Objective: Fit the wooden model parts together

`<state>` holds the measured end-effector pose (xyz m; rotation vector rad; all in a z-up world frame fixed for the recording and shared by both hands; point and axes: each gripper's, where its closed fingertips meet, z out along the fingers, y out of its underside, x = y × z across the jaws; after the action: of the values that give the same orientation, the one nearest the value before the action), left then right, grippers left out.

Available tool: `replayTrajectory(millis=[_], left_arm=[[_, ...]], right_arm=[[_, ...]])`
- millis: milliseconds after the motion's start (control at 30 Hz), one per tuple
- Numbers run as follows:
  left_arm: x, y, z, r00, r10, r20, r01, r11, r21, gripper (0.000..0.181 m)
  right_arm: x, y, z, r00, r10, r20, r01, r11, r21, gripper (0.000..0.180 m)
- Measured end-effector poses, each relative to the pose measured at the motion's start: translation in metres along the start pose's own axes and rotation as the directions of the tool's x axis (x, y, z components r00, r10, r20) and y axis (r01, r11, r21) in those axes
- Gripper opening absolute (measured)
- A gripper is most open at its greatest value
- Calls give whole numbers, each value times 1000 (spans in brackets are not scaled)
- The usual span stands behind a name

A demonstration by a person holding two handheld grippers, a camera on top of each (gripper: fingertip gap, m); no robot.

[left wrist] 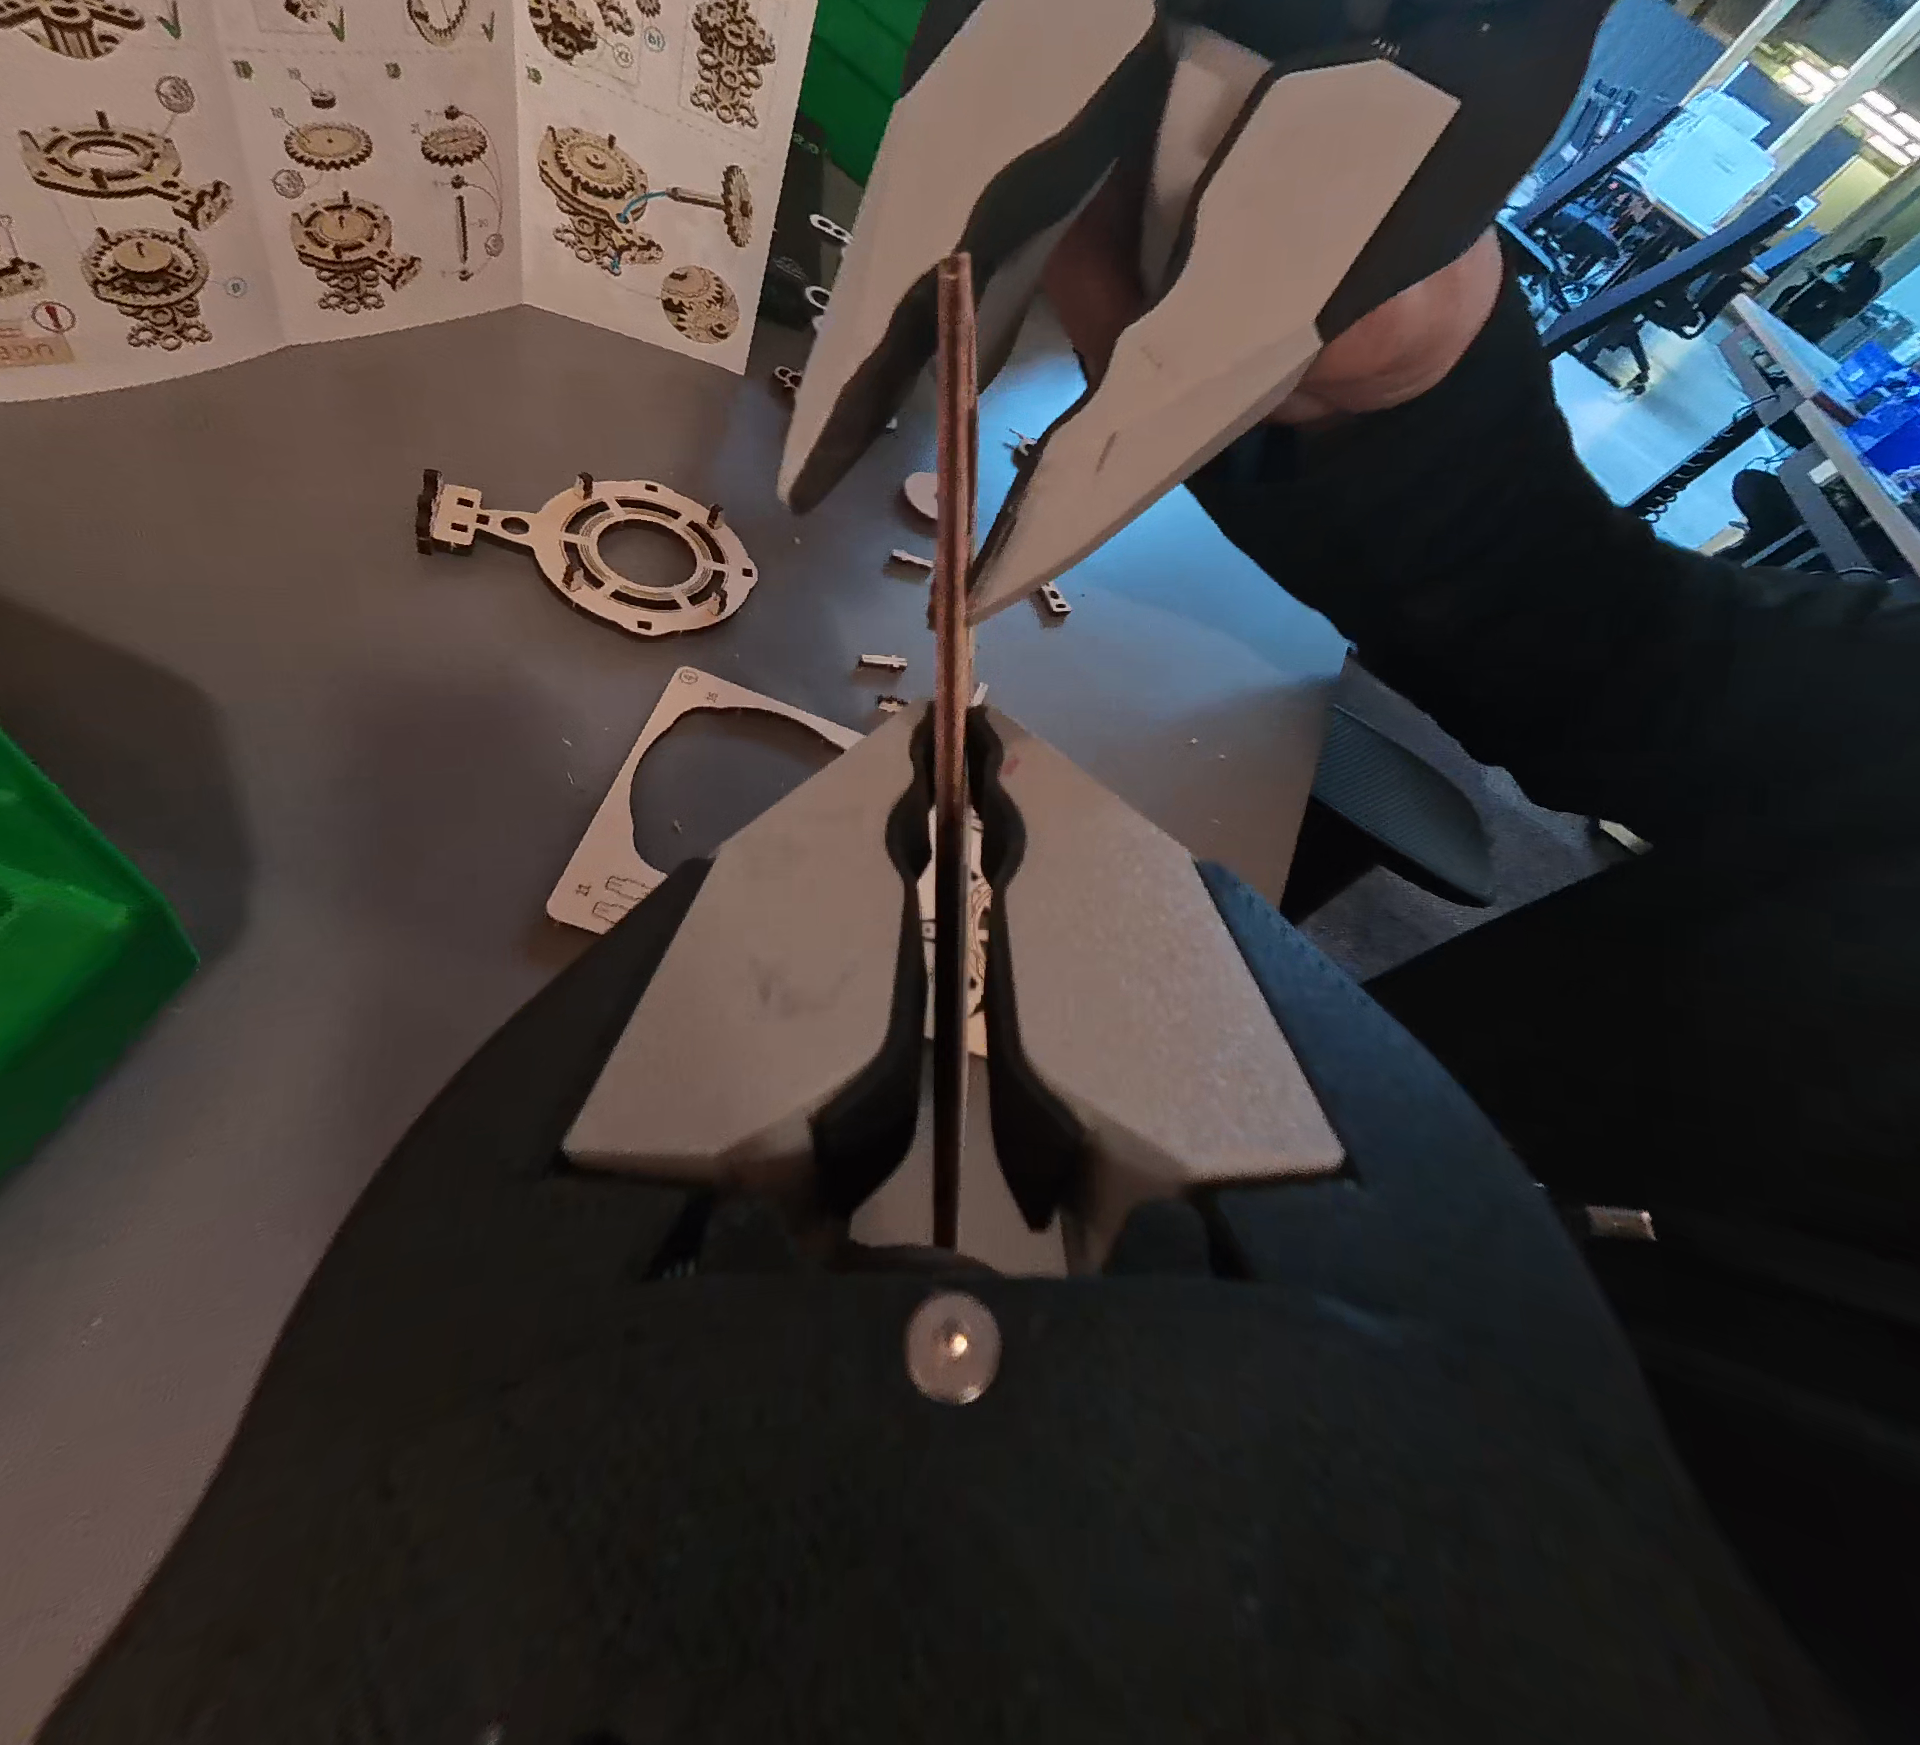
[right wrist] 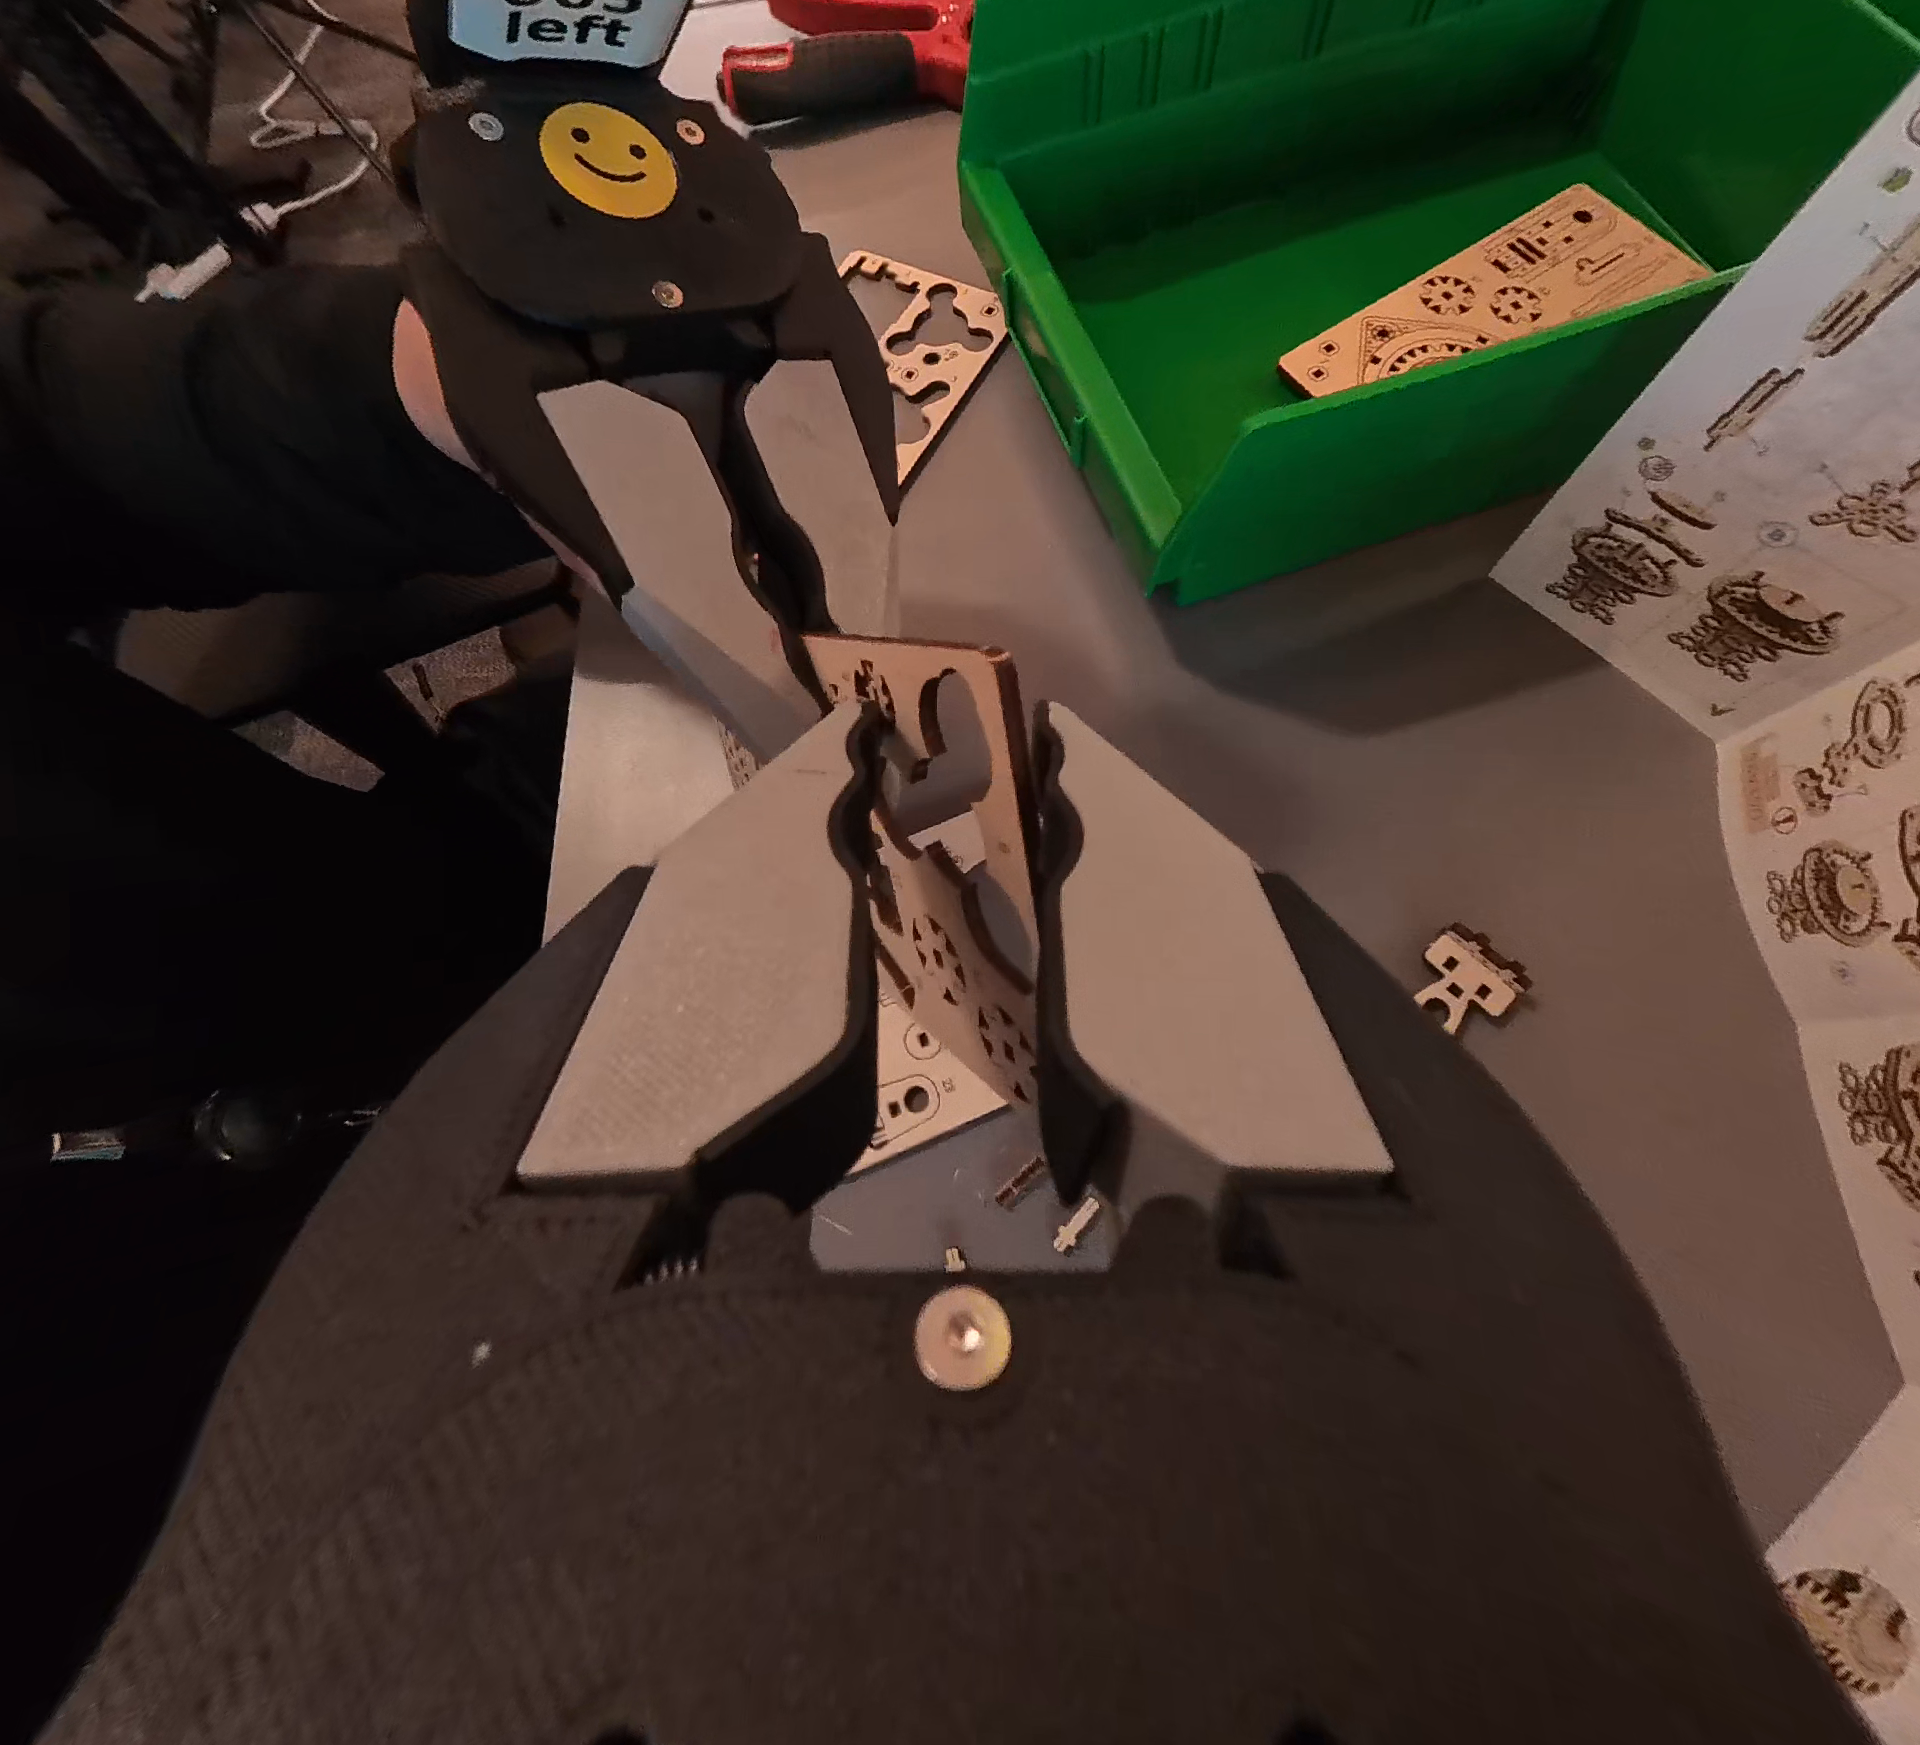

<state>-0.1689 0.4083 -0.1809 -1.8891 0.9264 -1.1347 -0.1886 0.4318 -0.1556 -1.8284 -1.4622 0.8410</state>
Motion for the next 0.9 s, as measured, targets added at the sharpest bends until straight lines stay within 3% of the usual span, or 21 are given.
replayTrajectory(millis=[533,733,900], left_arm=[[-9,7,3,998,-65,5,65,998,-1,2],[-4,-1,2,992,-113,-49,116,991,72,0],[-7,-2,5,993,-116,-11,117,991,63,0]], right_arm=[[12,9,14,997,54,-59,-59,994,-94,28],[5,2,1,997,60,39,-60,998,-14,23],[9,4,-3,998,62,17,-62,998,2,24]])
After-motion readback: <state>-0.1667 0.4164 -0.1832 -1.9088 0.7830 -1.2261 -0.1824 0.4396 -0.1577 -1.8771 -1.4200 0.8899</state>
